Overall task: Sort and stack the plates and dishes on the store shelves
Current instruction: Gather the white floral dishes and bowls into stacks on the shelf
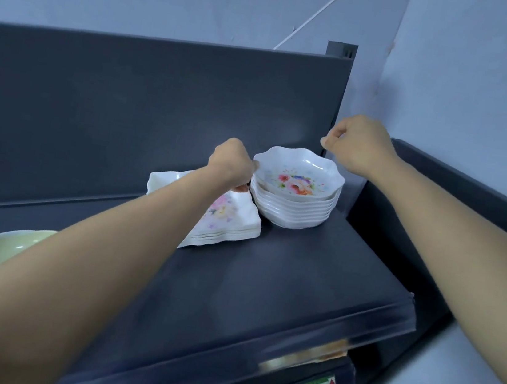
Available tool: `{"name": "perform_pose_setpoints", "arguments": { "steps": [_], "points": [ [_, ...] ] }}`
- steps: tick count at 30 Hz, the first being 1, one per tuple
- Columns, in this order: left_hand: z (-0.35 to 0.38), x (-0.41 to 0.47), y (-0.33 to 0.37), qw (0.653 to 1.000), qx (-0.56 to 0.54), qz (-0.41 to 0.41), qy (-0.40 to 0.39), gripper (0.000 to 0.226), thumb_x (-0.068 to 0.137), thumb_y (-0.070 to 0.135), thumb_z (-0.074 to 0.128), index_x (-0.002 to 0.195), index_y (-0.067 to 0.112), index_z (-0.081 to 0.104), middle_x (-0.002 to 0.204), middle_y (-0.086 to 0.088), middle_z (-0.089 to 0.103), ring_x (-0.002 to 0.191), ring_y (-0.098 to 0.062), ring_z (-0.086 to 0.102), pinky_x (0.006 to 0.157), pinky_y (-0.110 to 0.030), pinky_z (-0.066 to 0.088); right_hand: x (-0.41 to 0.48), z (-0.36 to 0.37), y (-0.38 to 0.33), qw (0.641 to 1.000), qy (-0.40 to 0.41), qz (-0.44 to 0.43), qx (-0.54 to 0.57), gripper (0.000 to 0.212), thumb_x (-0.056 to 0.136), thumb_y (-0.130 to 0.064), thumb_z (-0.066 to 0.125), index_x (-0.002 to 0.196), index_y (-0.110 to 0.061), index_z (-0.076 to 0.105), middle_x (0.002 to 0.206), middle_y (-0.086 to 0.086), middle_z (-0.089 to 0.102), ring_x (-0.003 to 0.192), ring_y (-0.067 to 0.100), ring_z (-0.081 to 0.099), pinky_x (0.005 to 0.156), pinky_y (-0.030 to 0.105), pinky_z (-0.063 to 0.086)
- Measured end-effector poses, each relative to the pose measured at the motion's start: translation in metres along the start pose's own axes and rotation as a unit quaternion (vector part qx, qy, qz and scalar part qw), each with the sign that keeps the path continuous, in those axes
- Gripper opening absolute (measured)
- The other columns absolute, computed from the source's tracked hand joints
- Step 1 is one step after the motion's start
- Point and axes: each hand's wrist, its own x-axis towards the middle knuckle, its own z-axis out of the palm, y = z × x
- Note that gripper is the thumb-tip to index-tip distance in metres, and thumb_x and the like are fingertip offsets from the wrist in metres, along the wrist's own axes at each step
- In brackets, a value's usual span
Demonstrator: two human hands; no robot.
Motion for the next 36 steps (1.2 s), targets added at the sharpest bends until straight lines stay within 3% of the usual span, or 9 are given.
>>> {"name": "perform_pose_setpoints", "arguments": {
  "steps": [5,9,15,19,22,26,29,33,36],
  "points": [
    [-0.047,-0.019,-0.024,0.996,0.065,0.044,0.037,0.013,0.087,0.008,0.052,0.077,0.013,0.046,0.076,-0.011,0.049,0.062,-0.026,0.050,0.060,-0.031,0.044,-0.005,0.017,-0.052,0.998,-0.017,-0.054,0.029,0.026,0.089,-0.017,0.058,0.095,0.006,0.068,0.099,0.022,0.070,0.097,0.039,0.064,0.080,0.041,0.054],
    [-0.101,-0.048,-0.056,0.993,0.074,0.046,0.083,0.011,0.083,0.007,0.053,0.080,0.016,0.048,0.076,-0.008,0.047,0.068,-0.018,0.041,0.064,-0.031,0.035,-0.016,0.035,-0.118,0.990,-0.047,-0.125,0.053,0.027,0.089,-0.017,0.056,0.097,0.005,0.068,0.101,0.021,0.071,0.100,0.037,0.065,0.085,0.044,0.055],
    [-0.196,-0.112,-0.118,0.978,0.102,-0.019,0.183,0.007,0.084,0.011,0.056,0.079,0.010,0.061,0.073,-0.012,0.056,0.064,-0.024,0.049,0.066,-0.035,0.051,-0.052,0.070,-0.234,0.961,-0.111,-0.237,0.093,0.023,0.091,-0.019,0.056,0.096,-0.002,0.071,0.099,0.013,0.072,0.096,0.033,0.066,0.085,0.042,0.055],
    [-0.252,-0.156,-0.160,0.960,0.120,-0.077,0.241,0.007,0.082,0.012,0.056,0.077,0.017,0.056,0.069,-0.010,0.050,0.062,-0.019,0.044,0.062,-0.029,0.040,-0.083,0.088,-0.303,0.933,-0.153,-0.305,0.111,0.023,0.092,-0.021,0.056,0.097,-0.005,0.071,0.100,0.011,0.071,0.096,0.032,0.066,0.085,0.040,0.055],
    [-0.291,-0.193,-0.192,0.946,0.119,-0.120,0.276,0.007,0.081,0.011,0.056,0.078,0.013,0.062,0.067,-0.011,0.055,0.060,-0.023,0.047,0.064,-0.028,0.044,-0.113,0.101,-0.353,0.911,-0.178,-0.350,0.127,0.023,0.092,-0.023,0.056,0.099,-0.007,0.071,0.104,0.009,0.070,0.098,0.030,0.064,0.086,0.037,0.053],
    [-0.336,-0.236,-0.230,0.926,0.113,-0.180,0.311,0.009,0.084,0.010,0.056,0.082,0.009,0.065,0.063,-0.011,0.057,0.059,-0.026,0.054,0.062,-0.026,0.046,-0.149,0.123,-0.410,0.889,-0.219,-0.379,0.132,0.027,0.090,-0.022,0.056,0.103,-0.003,0.070,0.106,0.012,0.071,0.101,0.032,0.064,0.088,0.040,0.053],
    [-0.364,-0.260,-0.260,0.913,0.092,-0.216,0.335,0.014,0.084,0.007,0.056,0.090,-0.001,0.066,0.072,-0.016,0.060,0.062,-0.029,0.061,0.072,-0.033,0.055,-0.173,0.146,-0.447,0.881,-0.253,-0.379,0.130,0.031,0.089,-0.022,0.058,0.107,0.001,0.068,0.109,0.016,0.070,0.106,0.033,0.063,0.090,0.041,0.053],
    [-0.391,-0.284,-0.290,0.902,0.087,-0.241,0.346,0.018,0.087,0.006,0.057,0.097,-0.005,0.067,0.083,-0.022,0.065,0.069,-0.032,0.063,0.083,-0.042,0.056,-0.195,0.181,-0.487,0.878,-0.295,-0.363,0.096,0.025,0.085,-0.021,0.059,0.095,0.001,0.067,0.097,0.012,0.069,0.087,0.029,0.063,0.072,0.032,0.050],
    [-0.410,-0.301,-0.310,0.898,0.108,-0.262,0.336,0.013,0.088,0.011,0.057,0.087,0.001,0.066,0.077,-0.015,0.066,0.059,-0.024,0.063,0.067,-0.032,0.055,-0.207,0.204,-0.508,0.884,-0.309,-0.346,0.057,0.022,0.083,-0.014,0.055,0.064,-0.006,0.047,0.066,0.008,0.052,0.057,0.023,0.044,0.050,0.024,0.032]
  ]
}}
